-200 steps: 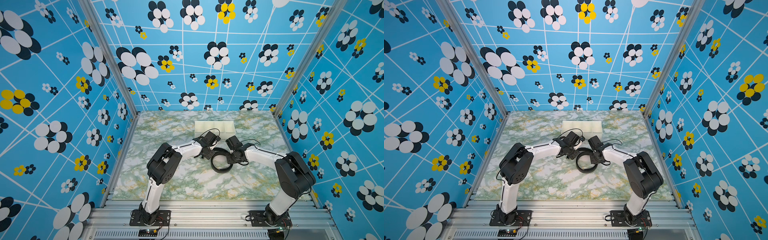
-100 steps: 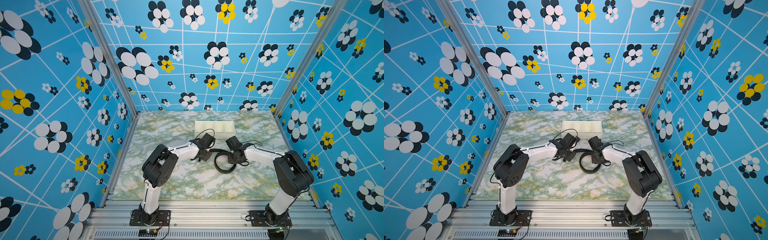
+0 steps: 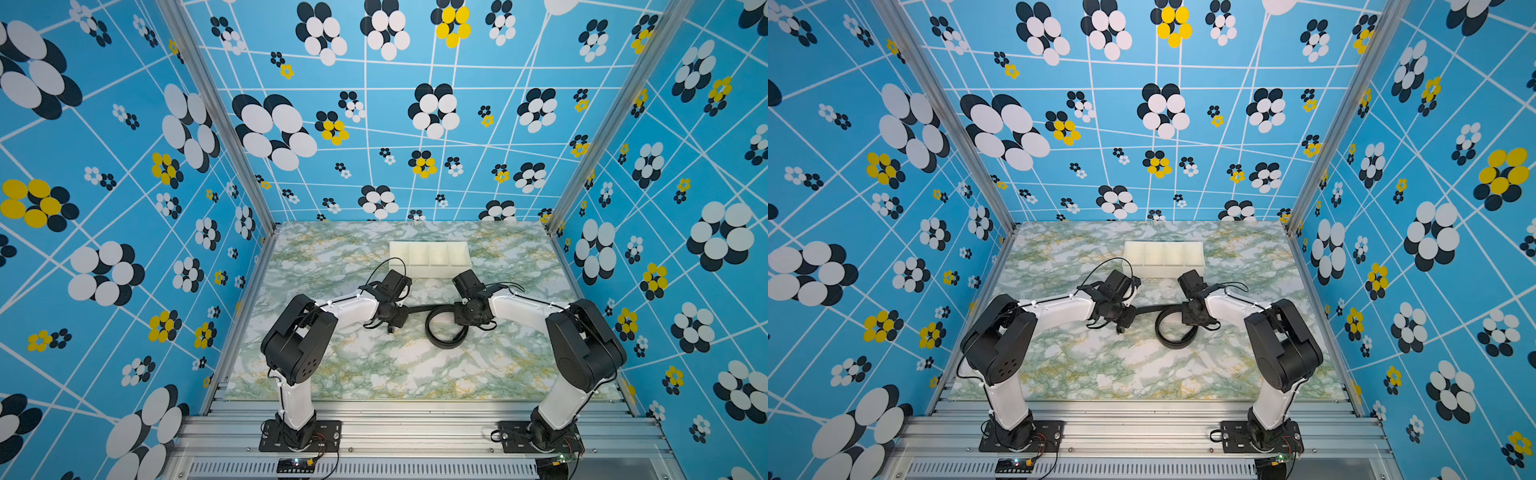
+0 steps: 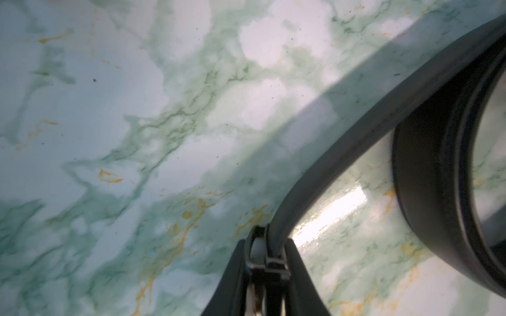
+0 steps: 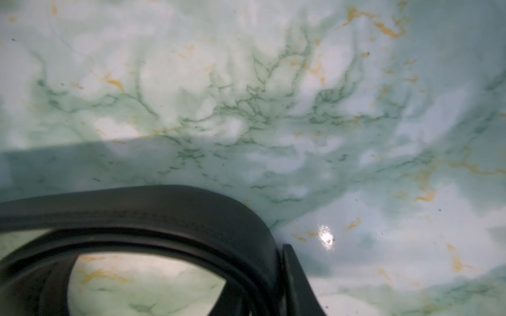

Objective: Place the belts into the storage roll
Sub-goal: Roll the belt at the center of the board.

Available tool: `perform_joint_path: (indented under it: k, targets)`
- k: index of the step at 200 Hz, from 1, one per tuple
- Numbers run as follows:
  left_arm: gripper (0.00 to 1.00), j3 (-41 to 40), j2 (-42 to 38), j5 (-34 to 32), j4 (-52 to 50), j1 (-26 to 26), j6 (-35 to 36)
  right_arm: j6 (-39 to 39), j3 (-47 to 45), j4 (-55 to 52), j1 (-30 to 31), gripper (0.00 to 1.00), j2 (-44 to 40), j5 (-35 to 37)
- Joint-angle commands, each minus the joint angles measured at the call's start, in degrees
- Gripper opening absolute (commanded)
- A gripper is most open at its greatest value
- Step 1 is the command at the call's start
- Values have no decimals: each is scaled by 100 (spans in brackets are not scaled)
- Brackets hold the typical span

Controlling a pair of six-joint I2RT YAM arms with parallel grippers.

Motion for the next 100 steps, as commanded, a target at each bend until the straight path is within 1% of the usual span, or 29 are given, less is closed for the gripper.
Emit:
perform_joint_path:
  k: [1, 26, 47, 69, 100]
  targets:
    - [0, -388, -167, -669, -1241, 505, -301, 493, -150, -610, -213, 22, 342, 566]
    - [0, -519, -368, -514, -1167, 740, -319, 523, -170, -605, -213, 23, 360, 557]
    - [0, -652, -597, -528, -1099, 926, -367, 595, -197, -570, -215, 24, 376, 566]
    - [0, -611, -601, -484, -1212, 1130, -322, 655, -166, -570, -214, 24, 468, 584]
    - [0, -637, -644, -550, -1289, 1250, -247, 704, -129, -588, -215, 24, 533, 601]
